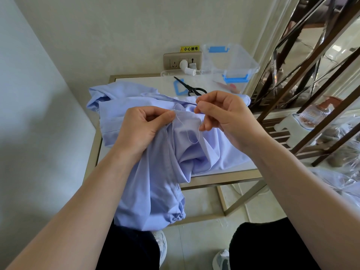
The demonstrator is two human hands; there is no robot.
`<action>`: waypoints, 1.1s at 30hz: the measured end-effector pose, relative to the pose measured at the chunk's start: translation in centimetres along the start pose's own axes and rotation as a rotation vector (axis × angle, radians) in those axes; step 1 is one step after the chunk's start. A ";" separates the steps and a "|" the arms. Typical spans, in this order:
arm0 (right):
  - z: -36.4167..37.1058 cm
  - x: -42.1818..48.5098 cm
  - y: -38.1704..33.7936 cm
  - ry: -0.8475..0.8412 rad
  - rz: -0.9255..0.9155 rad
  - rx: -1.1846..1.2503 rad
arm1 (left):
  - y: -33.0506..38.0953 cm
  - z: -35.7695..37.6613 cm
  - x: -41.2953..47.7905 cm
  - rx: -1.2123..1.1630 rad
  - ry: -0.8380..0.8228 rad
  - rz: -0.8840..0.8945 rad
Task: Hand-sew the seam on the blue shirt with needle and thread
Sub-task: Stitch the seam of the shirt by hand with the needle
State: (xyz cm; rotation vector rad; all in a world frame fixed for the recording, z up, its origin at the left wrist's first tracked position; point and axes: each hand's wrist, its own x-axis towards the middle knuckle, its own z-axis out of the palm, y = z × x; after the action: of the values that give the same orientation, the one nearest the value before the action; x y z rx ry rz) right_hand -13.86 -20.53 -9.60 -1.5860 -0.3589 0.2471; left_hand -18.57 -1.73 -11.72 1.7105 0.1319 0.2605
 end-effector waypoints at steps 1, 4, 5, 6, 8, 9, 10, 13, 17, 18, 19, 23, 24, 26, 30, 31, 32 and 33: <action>0.1 0.0 0.0 -0.006 0.011 -0.004 | 0.0 0.0 0.0 0.001 -0.004 0.001; 0.5 -0.1 0.1 -0.018 0.063 -0.082 | -0.1 0.0 0.0 0.005 -0.014 0.002; 0.8 -0.1 0.2 -0.022 0.073 -0.130 | -0.1 0.0 0.0 0.008 -0.020 0.006; 1.1 -0.3 0.2 -0.028 0.072 -0.182 | 0.0 0.0 0.0 0.010 -0.030 0.010; 1.8 -0.5 0.5 -0.047 0.041 -0.267 | 0.0 0.1 -0.1 0.016 -0.046 0.020; 2.0 -0.7 0.6 -0.047 0.015 -0.283 | 0.0 0.1 -0.1 0.020 -0.048 0.022; 2.2 -0.8 0.6 -0.044 -0.009 -0.298 | 0.0 0.1 -0.1 0.023 -0.044 0.023; 1.9 -0.9 0.7 -0.049 -0.015 -0.333 | -0.2 0.1 0.0 0.037 -0.032 0.025; 1.4 -1.1 0.4 -0.115 -0.025 -0.328 | -0.2 0.1 0.1 0.039 -0.012 0.036; 1.3 -1.1 0.3 -0.135 -0.028 -0.328 | -0.1 0.1 0.1 0.040 -0.008 0.040; 1.2 -1.2 0.3 -0.151 -0.031 -0.329 | -0.1 0.1 0.0 0.038 -0.007 0.040; 0.8 -1.0 0.3 -0.154 -0.024 -0.323 | -0.2 0.1 0.0 0.019 -0.003 0.040; 0.6 -0.8 0.2 -0.126 -0.021 -0.311 | -0.2 0.0 0.1 0.011 -0.010 0.038; 0.4 -0.5 0.3 -0.053 -0.007 -0.251 | -0.3 -0.1 0.1 0.001 -0.025 0.035; 0.1 0.1 0.9 0.058 0.070 -0.153 | -0.3 -0.2 0.0 0.016 -0.076 0.058; 0.1 0.2 1.1 0.054 0.107 -0.144 | -0.3 -0.2 0.0 0.015 -0.087 0.062; 0.3 0.3 1.2 0.040 0.152 -0.145 | -0.4 -0.2 0.0 0.019 -0.094 0.064; 0.4 0.3 1.3 0.009 0.192 -0.151 | -0.5 -0.2 0.0 0.024 -0.099 0.064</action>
State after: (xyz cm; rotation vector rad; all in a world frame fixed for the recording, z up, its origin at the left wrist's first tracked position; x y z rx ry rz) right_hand -13.62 -20.08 -10.90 -1.7724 -0.2222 0.3670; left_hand -18.61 -1.44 -12.17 1.7497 0.0075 0.2221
